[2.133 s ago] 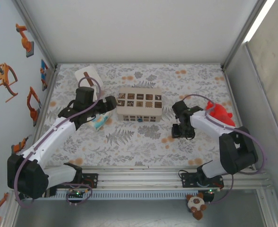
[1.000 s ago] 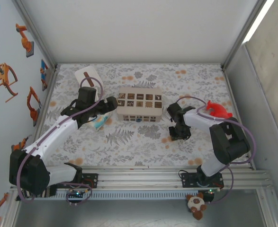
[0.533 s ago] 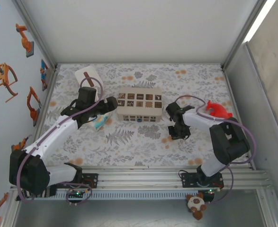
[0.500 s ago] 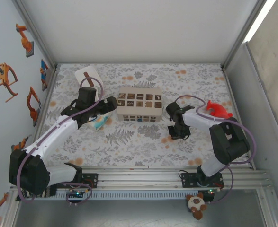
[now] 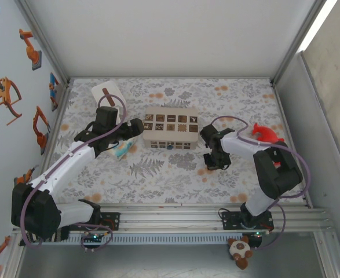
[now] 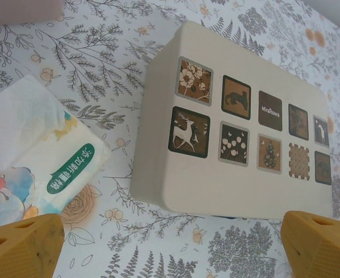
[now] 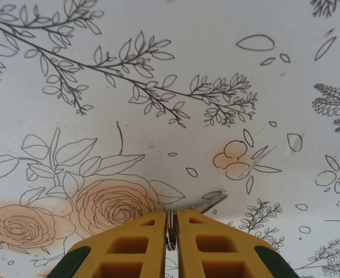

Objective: Unlock the padlock with the key

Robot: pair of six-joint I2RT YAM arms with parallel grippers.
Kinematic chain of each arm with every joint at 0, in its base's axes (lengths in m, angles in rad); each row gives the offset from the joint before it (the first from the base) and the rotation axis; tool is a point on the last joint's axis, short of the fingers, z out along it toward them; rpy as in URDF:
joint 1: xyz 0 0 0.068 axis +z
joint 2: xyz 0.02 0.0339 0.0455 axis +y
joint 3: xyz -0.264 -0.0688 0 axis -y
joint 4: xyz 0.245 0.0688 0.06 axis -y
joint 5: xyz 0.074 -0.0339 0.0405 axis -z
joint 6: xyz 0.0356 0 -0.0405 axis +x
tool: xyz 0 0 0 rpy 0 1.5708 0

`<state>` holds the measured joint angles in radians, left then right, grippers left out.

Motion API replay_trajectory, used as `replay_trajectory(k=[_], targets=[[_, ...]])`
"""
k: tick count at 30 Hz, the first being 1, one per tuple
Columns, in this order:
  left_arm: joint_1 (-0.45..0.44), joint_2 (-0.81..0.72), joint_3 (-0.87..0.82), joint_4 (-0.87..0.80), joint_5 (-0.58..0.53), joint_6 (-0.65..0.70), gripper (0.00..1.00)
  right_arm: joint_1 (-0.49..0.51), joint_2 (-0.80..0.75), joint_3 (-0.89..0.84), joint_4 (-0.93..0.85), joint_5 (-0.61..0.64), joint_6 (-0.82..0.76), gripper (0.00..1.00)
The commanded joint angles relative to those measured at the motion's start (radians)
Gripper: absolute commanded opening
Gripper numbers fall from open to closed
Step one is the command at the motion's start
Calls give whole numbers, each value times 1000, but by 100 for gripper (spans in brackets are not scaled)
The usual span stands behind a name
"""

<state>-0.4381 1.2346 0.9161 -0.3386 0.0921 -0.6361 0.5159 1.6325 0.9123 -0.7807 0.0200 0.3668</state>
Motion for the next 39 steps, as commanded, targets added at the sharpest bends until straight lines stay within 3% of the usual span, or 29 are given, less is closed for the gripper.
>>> replay_trajectory(k=[1, 8, 17, 24, 29, 36, 39], targets=[[-3, -6, 17, -31, -9, 5, 96, 12, 16, 20, -28, 22, 8, 12], [0, -33, 22, -44, -27, 5, 96, 16, -33, 28, -40, 51, 3, 0], [27, -91, 47, -62, 25, -60, 96, 16, -239, 75, -25, 72, -92, 0], [56, -116, 83, -54, 174, -124, 96, 26, -428, 146, 48, -3, -288, 0], [54, -140, 102, 0, 298, -131, 98, 113, -563, 163, 199, -9, -486, 0], [32, -152, 105, 31, 354, -135, 99, 263, -637, 136, 404, -2, -868, 0], [21, -146, 107, 32, 364, -141, 99, 273, -625, 142, 436, -22, -927, 0]])
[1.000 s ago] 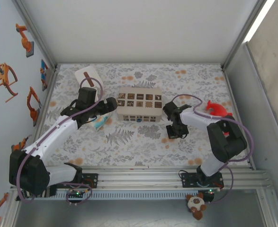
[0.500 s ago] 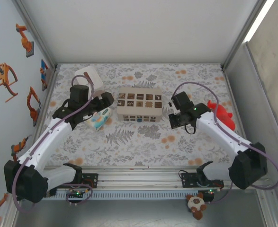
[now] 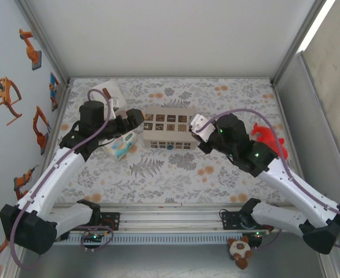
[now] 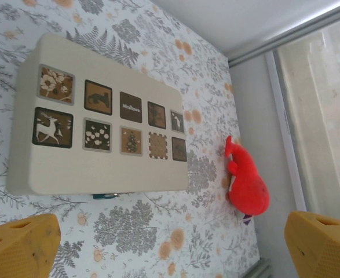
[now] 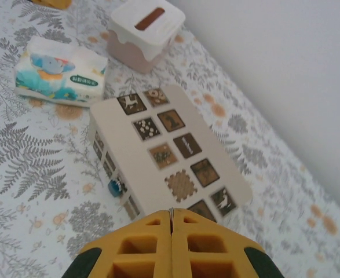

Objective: Unlock the padlock with the key

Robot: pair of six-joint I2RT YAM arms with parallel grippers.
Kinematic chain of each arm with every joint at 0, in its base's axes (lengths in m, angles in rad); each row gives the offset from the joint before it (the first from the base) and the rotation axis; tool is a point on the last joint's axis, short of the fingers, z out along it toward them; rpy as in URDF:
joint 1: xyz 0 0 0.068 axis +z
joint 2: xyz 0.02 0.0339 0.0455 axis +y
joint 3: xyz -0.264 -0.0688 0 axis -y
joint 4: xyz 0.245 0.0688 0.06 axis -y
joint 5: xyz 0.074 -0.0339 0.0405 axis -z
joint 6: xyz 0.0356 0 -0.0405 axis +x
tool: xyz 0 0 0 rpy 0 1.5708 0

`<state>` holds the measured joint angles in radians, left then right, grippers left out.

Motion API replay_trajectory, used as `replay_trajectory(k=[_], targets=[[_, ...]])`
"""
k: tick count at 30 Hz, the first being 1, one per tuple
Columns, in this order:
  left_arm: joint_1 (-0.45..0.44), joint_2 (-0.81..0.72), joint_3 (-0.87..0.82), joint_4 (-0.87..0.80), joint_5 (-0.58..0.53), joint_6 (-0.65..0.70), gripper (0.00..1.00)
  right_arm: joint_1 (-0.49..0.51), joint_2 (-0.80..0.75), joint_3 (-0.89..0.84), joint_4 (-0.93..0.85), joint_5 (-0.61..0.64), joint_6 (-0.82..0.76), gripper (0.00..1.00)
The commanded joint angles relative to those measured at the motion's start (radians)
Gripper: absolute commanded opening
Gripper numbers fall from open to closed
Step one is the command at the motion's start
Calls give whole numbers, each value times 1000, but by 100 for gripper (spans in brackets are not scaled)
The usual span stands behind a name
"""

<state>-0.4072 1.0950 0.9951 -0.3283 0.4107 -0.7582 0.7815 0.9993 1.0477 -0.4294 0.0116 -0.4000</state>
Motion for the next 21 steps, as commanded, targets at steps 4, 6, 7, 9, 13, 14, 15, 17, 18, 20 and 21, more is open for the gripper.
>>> replay_trajectory(k=[4, 6, 7, 9, 13, 14, 15, 17, 18, 20, 21], targets=[[-18, 5, 30, 37, 71, -46, 99, 8, 64, 86, 54, -71, -104, 0], [-19, 6, 22, 59, 77, -67, 99, 8, 88, 110, 41, -82, -61, 0], [-19, 5, 15, 73, 76, -85, 99, 8, 95, 116, 44, -82, -37, 0], [-19, 2, -1, 102, 59, -132, 99, 8, 103, 120, 59, -74, 6, 0], [-19, -2, -72, 251, 57, -309, 99, 8, 103, 106, 99, -72, 62, 0], [-19, -1, -89, 293, 63, -354, 99, 9, 101, 99, 114, -68, 73, 0], [-19, 2, -101, 324, 65, -395, 99, 8, 99, 93, 125, -67, 78, 0], [-20, 9, -129, 390, 65, -483, 99, 8, 99, 80, 152, -63, 96, 0], [-21, 14, -142, 425, 66, -520, 98, 8, 100, 76, 163, -62, 102, 0], [-21, 22, -173, 508, 66, -604, 98, 9, 101, 62, 193, -63, 118, 0], [-22, 25, -189, 539, 62, -643, 97, 8, 102, 56, 206, -63, 123, 0]])
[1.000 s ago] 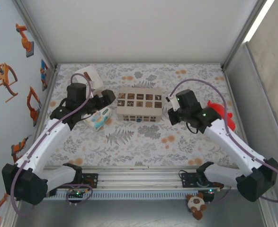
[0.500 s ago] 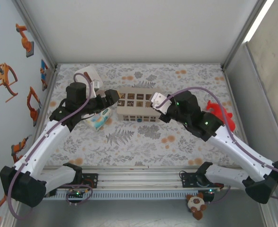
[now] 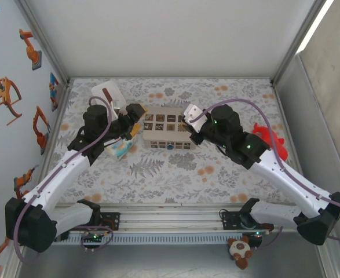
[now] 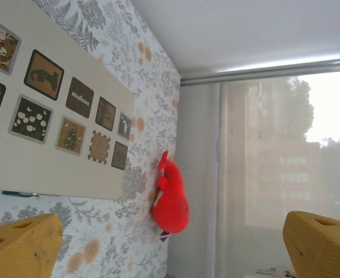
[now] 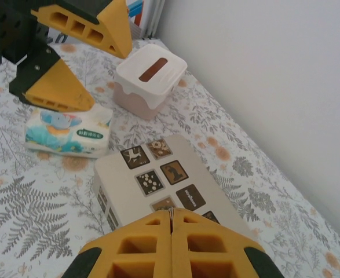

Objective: Unlock the padlock with the key

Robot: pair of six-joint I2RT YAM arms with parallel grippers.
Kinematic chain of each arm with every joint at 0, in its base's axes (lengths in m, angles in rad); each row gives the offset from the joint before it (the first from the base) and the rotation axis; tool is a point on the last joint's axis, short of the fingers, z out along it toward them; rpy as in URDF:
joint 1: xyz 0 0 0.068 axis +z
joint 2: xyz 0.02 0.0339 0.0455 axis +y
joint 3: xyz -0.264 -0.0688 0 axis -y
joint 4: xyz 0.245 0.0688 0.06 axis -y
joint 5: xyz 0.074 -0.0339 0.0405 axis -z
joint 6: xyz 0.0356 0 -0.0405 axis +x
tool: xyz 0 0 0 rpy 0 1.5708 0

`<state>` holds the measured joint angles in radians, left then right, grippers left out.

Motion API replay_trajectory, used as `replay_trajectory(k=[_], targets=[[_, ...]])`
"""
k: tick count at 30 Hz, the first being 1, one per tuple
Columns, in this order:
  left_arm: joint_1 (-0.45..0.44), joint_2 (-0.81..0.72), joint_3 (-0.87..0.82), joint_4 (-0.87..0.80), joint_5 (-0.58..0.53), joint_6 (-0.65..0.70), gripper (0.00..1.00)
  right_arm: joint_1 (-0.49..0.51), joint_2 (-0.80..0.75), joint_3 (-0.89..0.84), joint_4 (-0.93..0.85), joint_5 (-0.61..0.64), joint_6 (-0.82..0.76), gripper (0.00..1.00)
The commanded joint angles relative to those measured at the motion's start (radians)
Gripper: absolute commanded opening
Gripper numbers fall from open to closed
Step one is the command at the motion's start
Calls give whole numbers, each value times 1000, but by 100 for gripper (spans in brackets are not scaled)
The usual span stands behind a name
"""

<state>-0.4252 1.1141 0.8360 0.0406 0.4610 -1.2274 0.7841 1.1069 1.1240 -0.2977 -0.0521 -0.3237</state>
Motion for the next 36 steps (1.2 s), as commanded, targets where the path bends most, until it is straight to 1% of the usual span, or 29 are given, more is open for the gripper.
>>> replay_trajectory(k=[1, 6, 9, 14, 16, 19, 22, 25, 28, 33, 36], targets=[[-6, 10, -48, 218, 9, -220, 96, 6, -3, -28, 93, -4, 51, 0], [-18, 36, -115, 376, -4, -441, 93, 5, 34, -49, 179, -19, 76, 0], [-43, 64, -153, 498, -31, -583, 90, 9, 69, -51, 246, -26, 115, 0], [-123, 169, -198, 791, -124, -822, 86, 38, 137, -84, 416, -9, 174, 0], [-157, 223, -193, 880, -155, -876, 82, 51, 173, -89, 472, -8, 193, 0], [-205, 299, -164, 977, -178, -915, 73, 74, 226, -92, 539, 3, 204, 0], [-224, 323, -176, 1051, -238, -935, 71, 83, 253, -92, 565, 15, 207, 0], [-225, 290, -198, 1007, -268, -934, 71, 83, 253, -107, 575, 24, 212, 0], [-227, 266, -198, 951, -261, -932, 69, 83, 258, -120, 573, 29, 213, 0], [-228, 253, -190, 945, -256, -934, 66, 84, 269, -125, 580, 44, 210, 0], [-228, 250, -193, 933, -255, -932, 65, 83, 274, -123, 583, 45, 207, 0]])
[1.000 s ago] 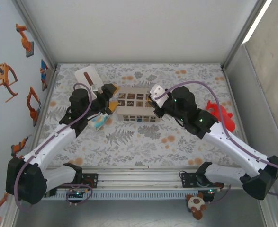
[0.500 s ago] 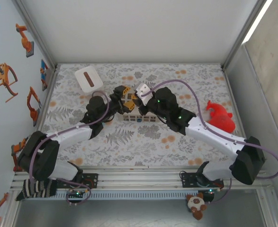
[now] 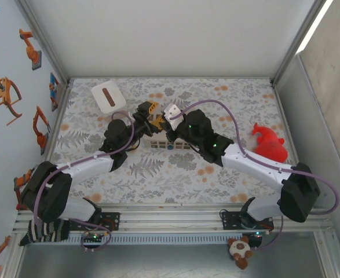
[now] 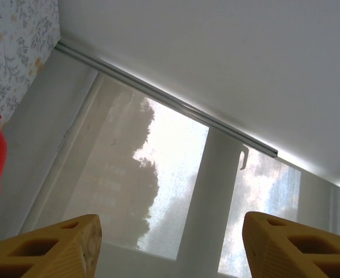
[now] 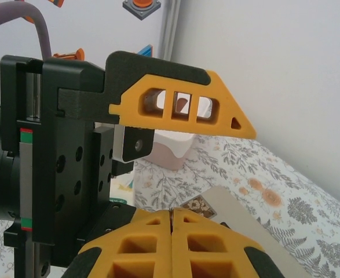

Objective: Unlock the padlock with the key

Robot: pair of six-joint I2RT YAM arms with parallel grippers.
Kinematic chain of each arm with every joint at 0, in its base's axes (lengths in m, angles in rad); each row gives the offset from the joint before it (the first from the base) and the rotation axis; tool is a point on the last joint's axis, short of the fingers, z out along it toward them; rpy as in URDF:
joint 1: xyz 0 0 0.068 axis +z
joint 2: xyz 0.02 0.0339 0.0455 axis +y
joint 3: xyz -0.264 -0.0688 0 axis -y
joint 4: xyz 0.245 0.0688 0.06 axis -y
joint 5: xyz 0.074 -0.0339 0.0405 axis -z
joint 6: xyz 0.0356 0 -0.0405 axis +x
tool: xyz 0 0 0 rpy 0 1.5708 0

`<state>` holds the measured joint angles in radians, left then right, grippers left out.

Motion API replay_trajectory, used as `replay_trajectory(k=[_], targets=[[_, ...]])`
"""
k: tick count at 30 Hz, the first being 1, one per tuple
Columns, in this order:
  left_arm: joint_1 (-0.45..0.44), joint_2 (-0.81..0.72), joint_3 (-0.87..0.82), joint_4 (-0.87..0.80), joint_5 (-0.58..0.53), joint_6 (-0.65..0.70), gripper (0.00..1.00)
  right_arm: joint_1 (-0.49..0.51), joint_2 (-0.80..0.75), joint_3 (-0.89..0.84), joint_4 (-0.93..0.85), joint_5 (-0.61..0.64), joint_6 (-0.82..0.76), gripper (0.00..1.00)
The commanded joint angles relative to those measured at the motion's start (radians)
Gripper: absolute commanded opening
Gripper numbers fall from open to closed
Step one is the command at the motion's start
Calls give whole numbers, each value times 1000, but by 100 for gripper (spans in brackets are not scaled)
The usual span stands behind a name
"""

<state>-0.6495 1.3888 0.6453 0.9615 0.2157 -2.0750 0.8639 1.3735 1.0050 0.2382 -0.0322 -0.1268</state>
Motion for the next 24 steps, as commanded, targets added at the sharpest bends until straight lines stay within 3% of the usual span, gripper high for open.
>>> replay_trajectory(k=[1, 6, 17, 24], targets=[[-4, -23, -4, 12, -10, -85, 65, 4, 7, -2, 45, 26, 10, 0], [-4, -29, -10, 3, -11, -80, 59, 3, -7, -8, 31, 27, 10, 0], [-5, -29, -20, -9, -15, -79, 31, 4, -50, -40, 27, 43, 19, 0], [-8, -33, -20, -41, -12, -68, 24, 4, -60, -43, 28, 50, 18, 0]])
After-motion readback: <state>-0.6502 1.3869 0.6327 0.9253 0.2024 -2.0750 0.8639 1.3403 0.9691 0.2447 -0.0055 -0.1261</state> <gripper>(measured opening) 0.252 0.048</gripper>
